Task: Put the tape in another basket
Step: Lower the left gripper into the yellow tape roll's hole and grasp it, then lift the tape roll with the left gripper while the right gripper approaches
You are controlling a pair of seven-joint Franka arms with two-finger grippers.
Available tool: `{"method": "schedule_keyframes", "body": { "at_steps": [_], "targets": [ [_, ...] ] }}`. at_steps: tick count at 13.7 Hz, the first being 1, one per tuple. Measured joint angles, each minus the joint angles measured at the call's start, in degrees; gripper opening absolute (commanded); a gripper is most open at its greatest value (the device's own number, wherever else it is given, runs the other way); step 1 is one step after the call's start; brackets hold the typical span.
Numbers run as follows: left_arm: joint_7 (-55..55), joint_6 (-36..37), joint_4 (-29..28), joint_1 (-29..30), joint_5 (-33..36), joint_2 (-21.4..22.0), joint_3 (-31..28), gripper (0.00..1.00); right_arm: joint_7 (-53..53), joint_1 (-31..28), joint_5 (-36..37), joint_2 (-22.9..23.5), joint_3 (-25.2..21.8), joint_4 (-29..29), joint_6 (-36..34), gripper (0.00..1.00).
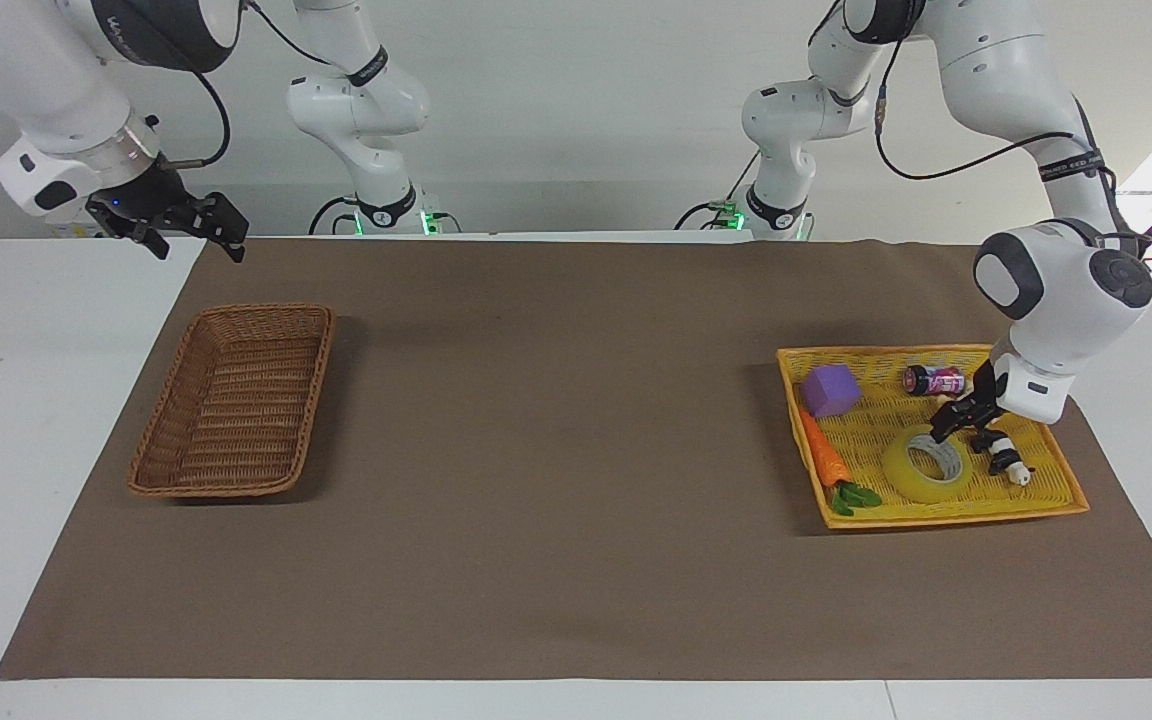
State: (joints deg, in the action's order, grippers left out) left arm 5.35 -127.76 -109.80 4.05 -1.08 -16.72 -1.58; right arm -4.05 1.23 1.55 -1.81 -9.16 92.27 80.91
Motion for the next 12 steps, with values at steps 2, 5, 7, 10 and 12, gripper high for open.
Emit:
{"method": "schedule_keyframes", "body": {
  "at_steps": [2, 5, 7, 10, 12],
  "targets": [
    [0.0, -2.0, 0.1, 0.0, 0.0, -1.6, 0.0, 0.6, 0.0, 0.0, 0.0, 0.0, 0.0, 0.0, 0.0, 0.99],
    [0.1, -4.0, 0.2, 0.0, 0.0, -3.4, 0.2, 0.57, 0.0, 0.0, 0.0, 0.0, 0.0, 0.0, 0.0, 0.99],
    [0.1, -4.4, 0.2, 0.0, 0.0, -4.5, 0.2, 0.29, 0.0, 0.0, 0.0, 0.0, 0.0, 0.0, 0.0, 0.99],
    [0.2, -4.5, 0.5, 0.0, -0.4, -4.7, 0.4, 0.0, 0.0, 0.0, 0.0, 0.0, 0.0, 0.0, 0.0, 0.99],
    [0.2, -3.8, 0.9, 0.0, -0.5, -4.8, 0.4, 0.0, 0.0, 0.0, 0.0, 0.0, 0.0, 0.0, 0.0, 0.99]
  ]
}}
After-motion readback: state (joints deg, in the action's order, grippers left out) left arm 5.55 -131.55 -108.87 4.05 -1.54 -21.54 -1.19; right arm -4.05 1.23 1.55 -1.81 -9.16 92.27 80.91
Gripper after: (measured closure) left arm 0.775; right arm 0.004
